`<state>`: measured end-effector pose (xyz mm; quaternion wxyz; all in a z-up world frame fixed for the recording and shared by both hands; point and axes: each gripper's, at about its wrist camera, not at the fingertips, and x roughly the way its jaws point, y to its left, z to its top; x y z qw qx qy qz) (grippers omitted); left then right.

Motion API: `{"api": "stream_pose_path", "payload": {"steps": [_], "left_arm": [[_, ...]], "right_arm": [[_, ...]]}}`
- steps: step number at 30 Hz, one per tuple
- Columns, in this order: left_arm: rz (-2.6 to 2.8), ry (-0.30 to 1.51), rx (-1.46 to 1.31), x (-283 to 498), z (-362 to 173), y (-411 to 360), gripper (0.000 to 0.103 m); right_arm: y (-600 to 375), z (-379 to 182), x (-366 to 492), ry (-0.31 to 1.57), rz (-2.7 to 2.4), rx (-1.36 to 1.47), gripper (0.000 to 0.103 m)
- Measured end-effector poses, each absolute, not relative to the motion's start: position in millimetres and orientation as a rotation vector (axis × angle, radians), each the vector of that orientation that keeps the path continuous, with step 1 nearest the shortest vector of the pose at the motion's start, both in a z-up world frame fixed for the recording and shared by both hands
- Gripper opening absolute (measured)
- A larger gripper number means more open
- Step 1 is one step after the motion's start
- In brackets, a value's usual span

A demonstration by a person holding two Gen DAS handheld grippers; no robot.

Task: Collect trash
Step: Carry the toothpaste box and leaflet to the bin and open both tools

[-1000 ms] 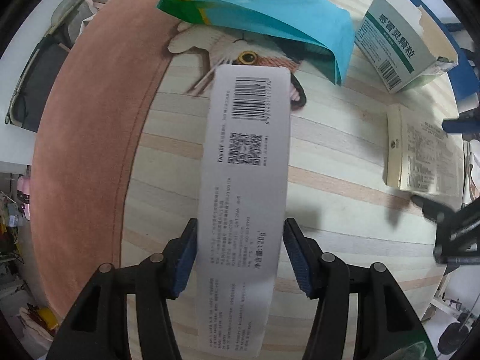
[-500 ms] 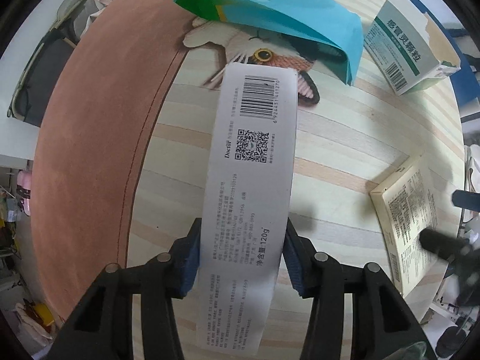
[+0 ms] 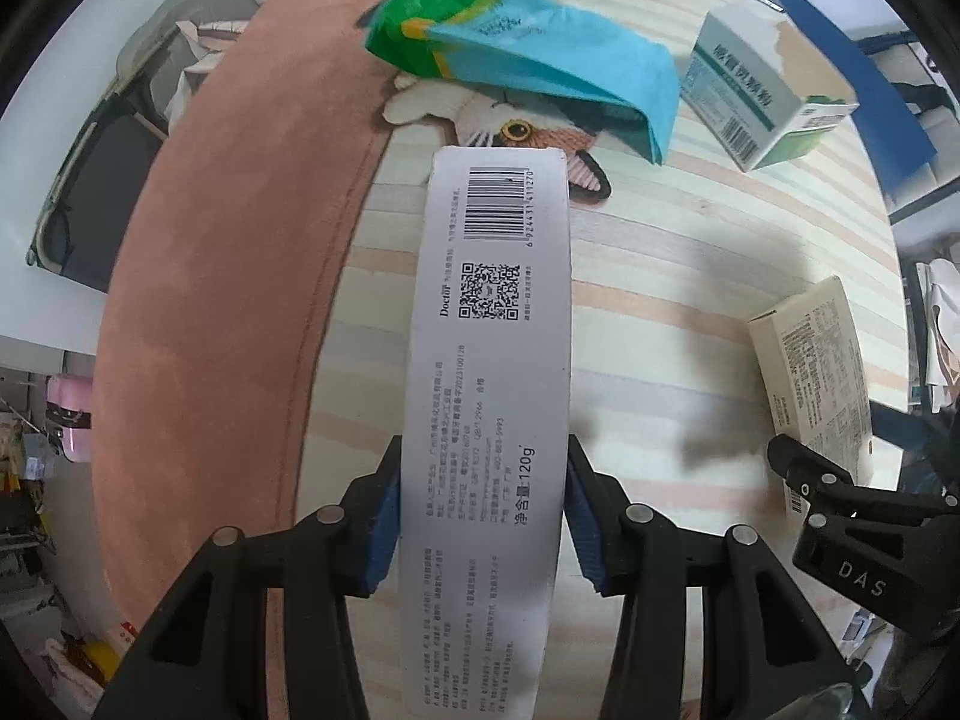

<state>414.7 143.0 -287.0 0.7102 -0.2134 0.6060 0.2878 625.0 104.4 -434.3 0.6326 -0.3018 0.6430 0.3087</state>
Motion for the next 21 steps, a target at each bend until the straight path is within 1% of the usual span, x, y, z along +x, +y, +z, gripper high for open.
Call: {"api": "stream_pose_path", "payload": {"steps": [5,12,15,18,21], "left_arm": [[0.627,1.297,-0.467,388.5,-265.3,135.3,0.044],[0.564,1.202,-0.456,318.1,-228.1,110.3,0.044],[0.518,1.157,-0.438,281.6,-213.6,98.9,0.044],[0.458,1.125,-0.417,237.7,-204.1,90.4,0.044],[0.4,1.124,-0.401,193.1,-202.4,81.8,0.044]], "right_arm": [[71.2,-408.5,599.4,1.461,0.653,-0.518,0.077],[46.7,-365.9,538.1,1.424,0.609,-0.332,0.077],[29.8,-343.4,491.5,1.39,0.59,-0.281,0.077],[-6.2,-304.3,442.2,1.357,0.562,-0.234,0.077],[-32.1,-283.9,385.2,1.338,0.522,-0.181,0.077]]}}
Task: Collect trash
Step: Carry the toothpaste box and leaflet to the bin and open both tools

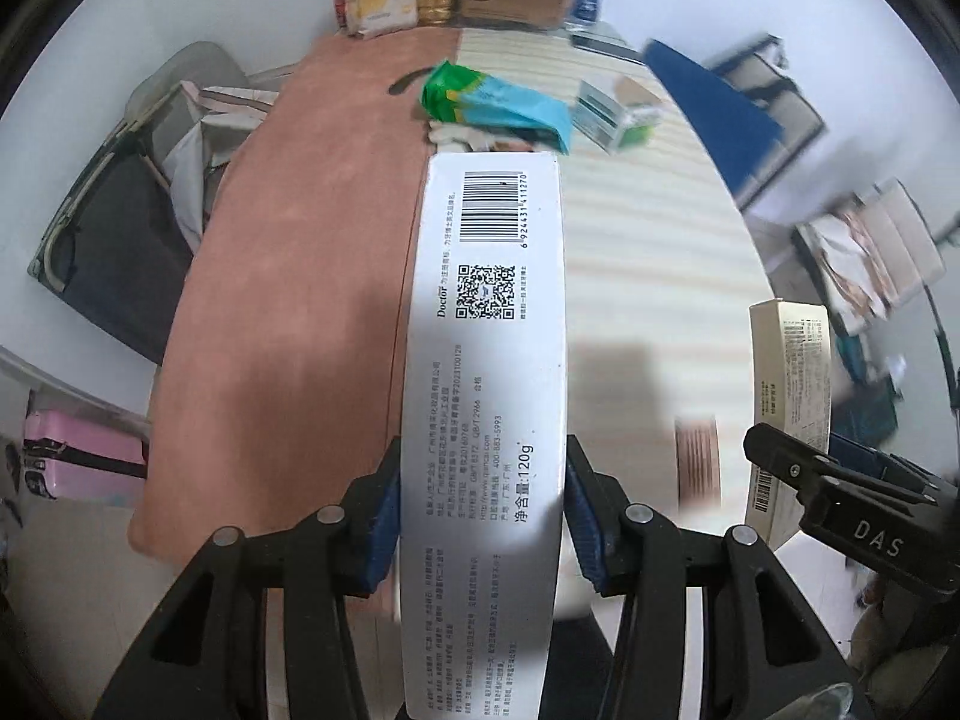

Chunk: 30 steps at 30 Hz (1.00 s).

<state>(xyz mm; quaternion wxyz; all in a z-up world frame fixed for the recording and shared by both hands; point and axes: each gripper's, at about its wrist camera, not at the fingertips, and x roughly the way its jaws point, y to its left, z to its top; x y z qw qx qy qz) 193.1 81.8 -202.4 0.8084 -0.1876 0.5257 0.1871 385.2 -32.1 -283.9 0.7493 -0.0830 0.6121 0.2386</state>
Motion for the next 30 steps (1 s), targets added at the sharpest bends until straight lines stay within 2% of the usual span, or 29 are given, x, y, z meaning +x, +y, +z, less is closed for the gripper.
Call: {"api": "stream_pose_path", "payload": {"steps": [5,11,14,19,26,27,30], "left_arm": [[0.278,1.193,-0.416,112.5,-216.0,58.5,0.044],[0.197,1.331,-0.505,46.2,-276.0,31.1,0.044],[0.202,1.401,-0.554,31.0,-320.8,24.1,0.044],[0.225,1.519,-0.609,26.8,-426.2,17.0,0.045],[0.216,1.63,-0.709,48.0,-589.6,16.6,0.047],[0.218,1.643,-0.718,53.0,-615.1,18.4,0.054],[0.231,1.634,-0.748,57.5,-662.5,22.0,0.092]], "right_arm": [[-78.6,-274.1,277.7,1.366,0.476,-0.079,0.077],[-125.9,-325.7,169.7,1.531,0.417,-0.035,0.077],[-143.2,-368.8,138.9,1.609,0.382,-0.061,0.077],[-161.2,-457.0,109.7,1.692,0.356,-0.086,0.077],[-166.3,-623.0,97.7,1.778,0.336,-0.06,0.077],[-164.5,-644.5,97.5,1.795,0.345,-0.053,0.078],[-156.5,-711.4,95.1,1.833,0.374,-0.037,0.078]]}}
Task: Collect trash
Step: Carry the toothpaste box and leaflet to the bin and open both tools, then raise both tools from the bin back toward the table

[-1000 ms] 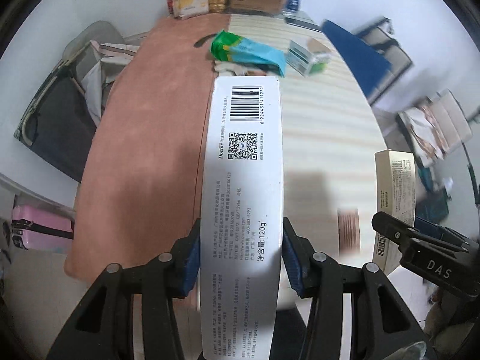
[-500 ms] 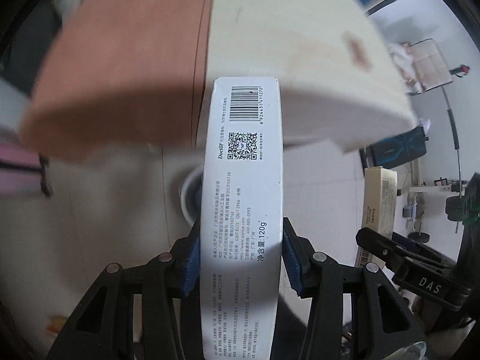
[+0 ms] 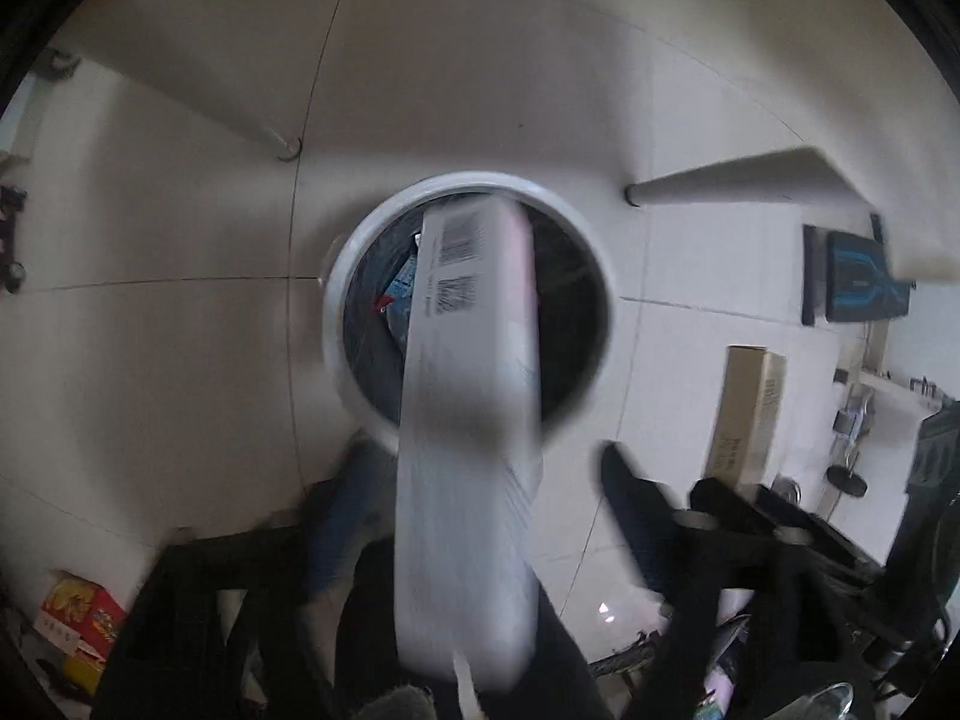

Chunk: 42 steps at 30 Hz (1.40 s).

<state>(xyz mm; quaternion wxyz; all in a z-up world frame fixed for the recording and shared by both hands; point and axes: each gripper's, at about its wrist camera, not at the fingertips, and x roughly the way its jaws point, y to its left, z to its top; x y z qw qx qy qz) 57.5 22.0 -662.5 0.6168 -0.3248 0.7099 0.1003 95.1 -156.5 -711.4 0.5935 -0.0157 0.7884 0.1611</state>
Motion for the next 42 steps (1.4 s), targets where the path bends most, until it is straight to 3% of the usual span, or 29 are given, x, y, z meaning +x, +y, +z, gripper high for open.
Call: {"api": "stream_pose_path", "payload": {"steps": [2,4,5,12,29,42], "left_arm": [[0.258,1.643,-0.735,62.5,-683.7,23.6,0.095],[0.298,1.641,-0.693,60.8,-694.1,24.7,0.095],[0.318,1.635,-0.669,60.3,-696.0,24.6,0.095],[0.473,1.572,-0.539,25.4,-670.1,35.2,0.095],[0.448,1.514,-0.519,-23.0,-538.5,10.7,0.095],[0.4,1.463,-0.495,-51.5,-394.0,-16.3,0.095]], "right_arm": [[-152.7,-743.6,92.7,1.832,0.388,-0.031,0.079],[-149.6,-769.8,91.4,1.835,0.388,-0.044,0.098],[-149.7,-781.5,91.6,1.837,0.385,-0.041,0.103],[-149.2,-788.4,95.2,1.782,0.338,-0.142,0.103],[-157.4,-616.9,79.0,1.645,0.345,-0.298,0.103],[-173.4,-443.4,61.4,1.589,0.388,-0.263,0.103]]}}
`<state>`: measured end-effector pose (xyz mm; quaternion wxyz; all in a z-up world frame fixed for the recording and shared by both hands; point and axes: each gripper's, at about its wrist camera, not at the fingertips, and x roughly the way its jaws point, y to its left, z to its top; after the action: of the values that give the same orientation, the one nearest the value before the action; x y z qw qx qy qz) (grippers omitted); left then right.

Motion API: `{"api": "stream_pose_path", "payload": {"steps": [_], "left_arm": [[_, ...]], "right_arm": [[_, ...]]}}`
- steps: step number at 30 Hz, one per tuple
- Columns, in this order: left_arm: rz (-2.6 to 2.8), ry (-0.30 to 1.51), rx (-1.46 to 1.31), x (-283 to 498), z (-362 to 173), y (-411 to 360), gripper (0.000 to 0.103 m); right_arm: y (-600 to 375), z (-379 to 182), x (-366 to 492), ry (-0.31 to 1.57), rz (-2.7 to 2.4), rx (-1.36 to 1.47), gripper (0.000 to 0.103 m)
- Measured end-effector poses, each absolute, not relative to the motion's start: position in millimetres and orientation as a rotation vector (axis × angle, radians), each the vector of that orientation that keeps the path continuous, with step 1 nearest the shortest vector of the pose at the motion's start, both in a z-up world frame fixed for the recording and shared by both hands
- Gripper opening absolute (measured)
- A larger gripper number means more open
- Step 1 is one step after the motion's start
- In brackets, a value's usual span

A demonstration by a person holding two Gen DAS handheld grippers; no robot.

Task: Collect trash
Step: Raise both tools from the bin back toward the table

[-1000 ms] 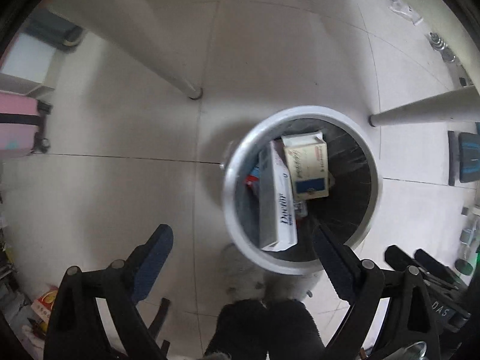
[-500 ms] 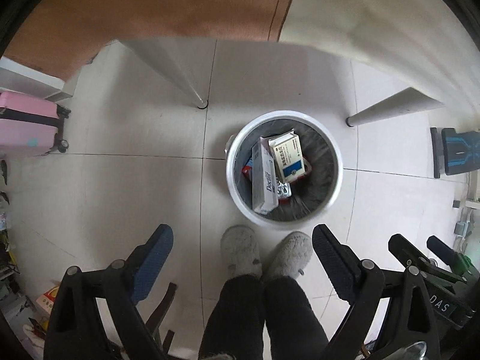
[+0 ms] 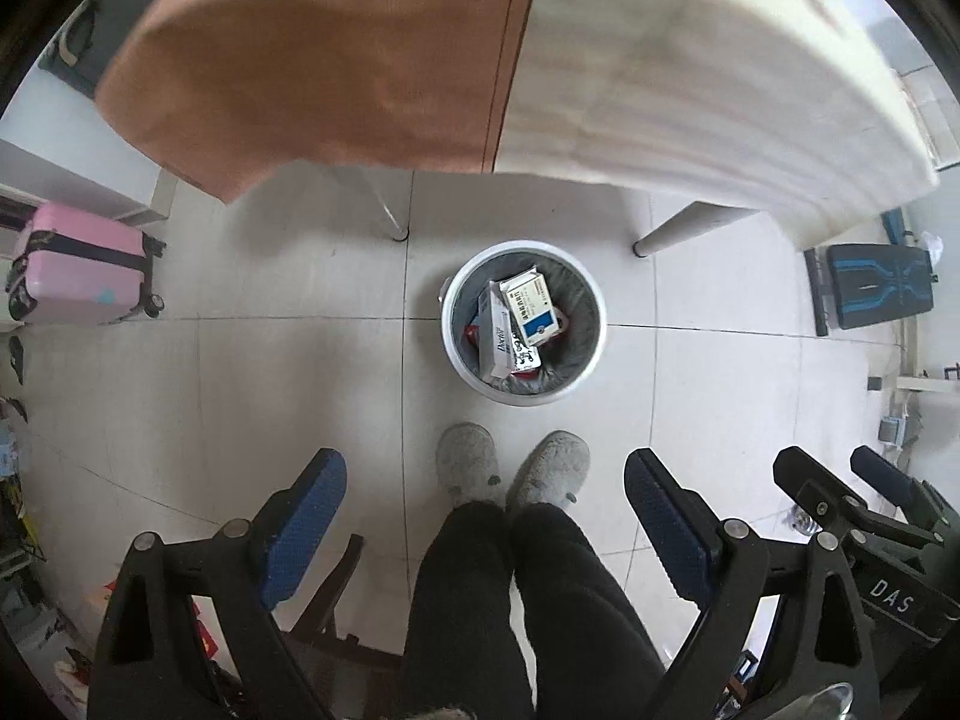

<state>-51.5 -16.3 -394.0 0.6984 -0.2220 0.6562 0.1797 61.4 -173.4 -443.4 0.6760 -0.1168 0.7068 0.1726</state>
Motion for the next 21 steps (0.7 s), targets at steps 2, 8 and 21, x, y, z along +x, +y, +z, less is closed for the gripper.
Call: {"api": "stream_pose_path", "payload": {"steps": [2,8,21], "left_arm": [[0.386,1.45,-0.498,-54.8,-375.2,-17.0,0.095],[0.373,1.416,-0.472,-59.5,-320.1,-17.1,0.095],[0.477,1.158,-0.361,12.6,-205.8,34.5,0.095]], "right_arm": [[-175.0,-416.5,58.8,1.582,0.393,-0.258,0.103],[-174.6,-340.7,51.7,1.543,0.411,-0.241,0.103],[-138.1,-221.9,110.7,1.435,0.465,-0.109,0.103]]}}
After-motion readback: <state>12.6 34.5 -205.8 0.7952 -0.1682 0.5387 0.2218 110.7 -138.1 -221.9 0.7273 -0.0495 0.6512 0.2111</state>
